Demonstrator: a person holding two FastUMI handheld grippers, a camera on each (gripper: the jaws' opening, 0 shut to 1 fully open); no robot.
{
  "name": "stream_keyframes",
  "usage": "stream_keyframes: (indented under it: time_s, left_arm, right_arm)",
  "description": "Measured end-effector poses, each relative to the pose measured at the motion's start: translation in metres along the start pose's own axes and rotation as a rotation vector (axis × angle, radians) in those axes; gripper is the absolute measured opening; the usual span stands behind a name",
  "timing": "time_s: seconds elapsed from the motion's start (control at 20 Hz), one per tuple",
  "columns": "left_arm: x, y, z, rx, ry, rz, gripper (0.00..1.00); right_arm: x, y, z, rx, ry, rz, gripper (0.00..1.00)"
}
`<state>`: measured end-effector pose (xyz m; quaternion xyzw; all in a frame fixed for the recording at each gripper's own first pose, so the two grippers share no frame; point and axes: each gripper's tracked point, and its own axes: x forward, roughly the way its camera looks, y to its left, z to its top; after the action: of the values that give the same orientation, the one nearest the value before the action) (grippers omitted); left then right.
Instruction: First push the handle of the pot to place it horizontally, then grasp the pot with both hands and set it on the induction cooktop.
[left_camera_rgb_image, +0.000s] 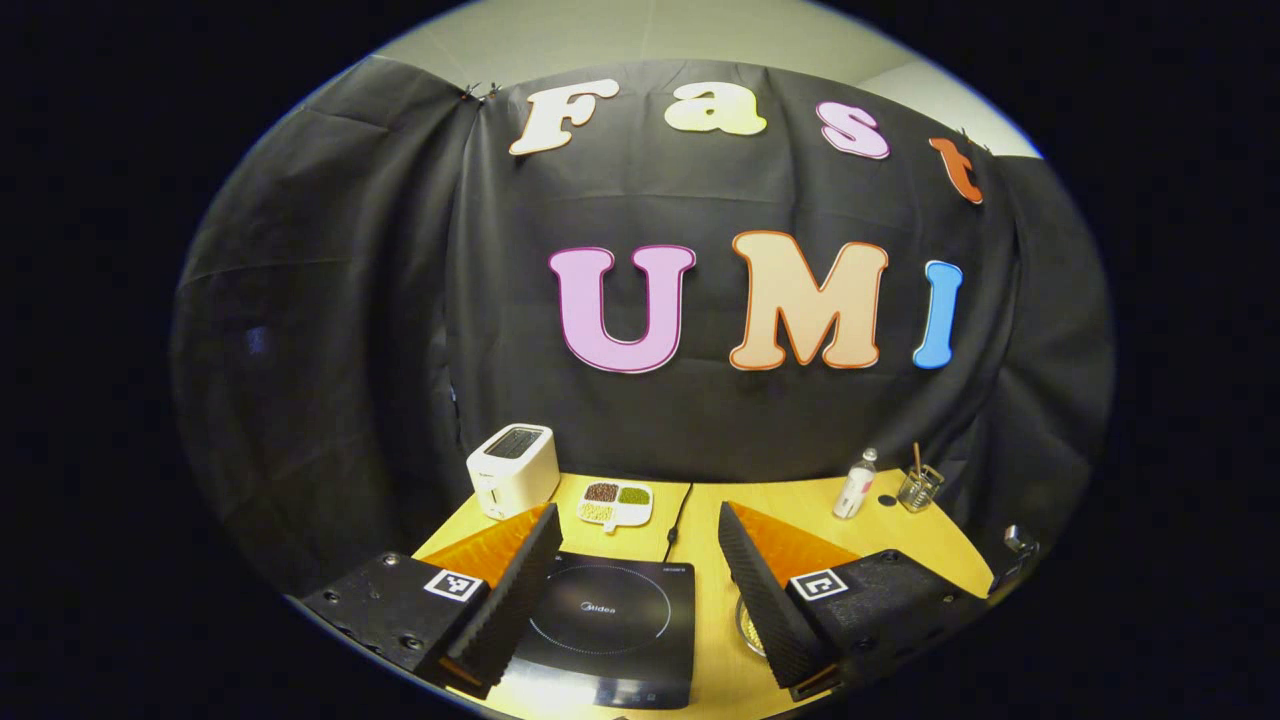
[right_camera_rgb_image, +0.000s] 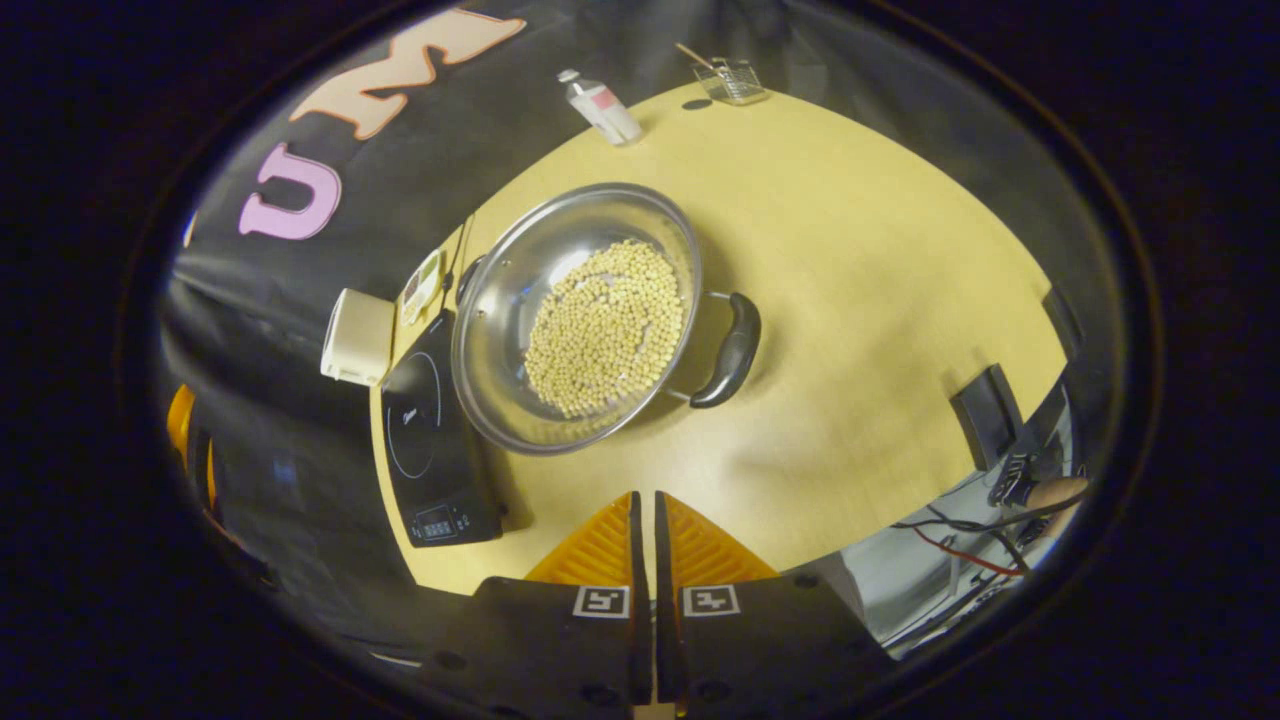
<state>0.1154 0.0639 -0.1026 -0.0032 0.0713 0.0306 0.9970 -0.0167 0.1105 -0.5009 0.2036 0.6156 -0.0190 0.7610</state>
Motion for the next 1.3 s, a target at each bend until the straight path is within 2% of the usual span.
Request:
stream_keyframes:
  time_s: [0.15,0.2,0.25,0.4,0.6,0.7,0.85,0.9,0.95,1.3]
  left_arm:
    - [0.008,-0.005,0.005,-0.001,-0.022,0.031,0.96]
    - [0.009,-0.006,0.007,0.006,-0.026,0.041,0.93]
    - [0.012,-0.008,0.007,0.014,-0.028,0.053,0.96]
    - [0.019,-0.014,0.008,0.020,-0.031,0.070,0.96]
    - [0.025,-0.024,0.009,0.028,-0.033,0.089,0.92]
    - [0.029,-0.024,0.007,0.038,-0.024,0.107,0.96]
    - [0.032,-0.025,0.006,0.047,-0.017,0.122,0.96]
    - [0.032,-0.025,0.005,0.049,-0.018,0.127,0.92]
    - [0.033,-0.024,0.004,0.052,-0.015,0.131,0.96]
    - [0.031,-0.020,-0.007,0.039,0.024,0.160,0.96]
  right_arm:
    - [0.019,-0.007,0.007,0.019,0.056,-0.003,0.05]
    - [0.025,-0.011,0.008,0.020,0.075,-0.012,0.05]
    - [0.028,-0.015,0.008,0.017,0.092,-0.024,0.05]
    - [0.041,-0.021,0.012,0.026,0.128,-0.035,0.05]
    - [0.048,-0.029,0.022,0.060,0.164,-0.034,0.05]
    - [0.048,-0.032,0.028,0.079,0.182,-0.026,0.05]
    - [0.052,-0.043,0.042,0.090,0.165,-0.040,0.06]
    - [0.052,-0.046,0.049,0.099,0.158,-0.040,0.06]
    - [0.050,-0.050,0.056,0.112,0.153,-0.039,0.05]
    - [0.051,-0.062,0.095,0.167,0.109,-0.038,0.06]
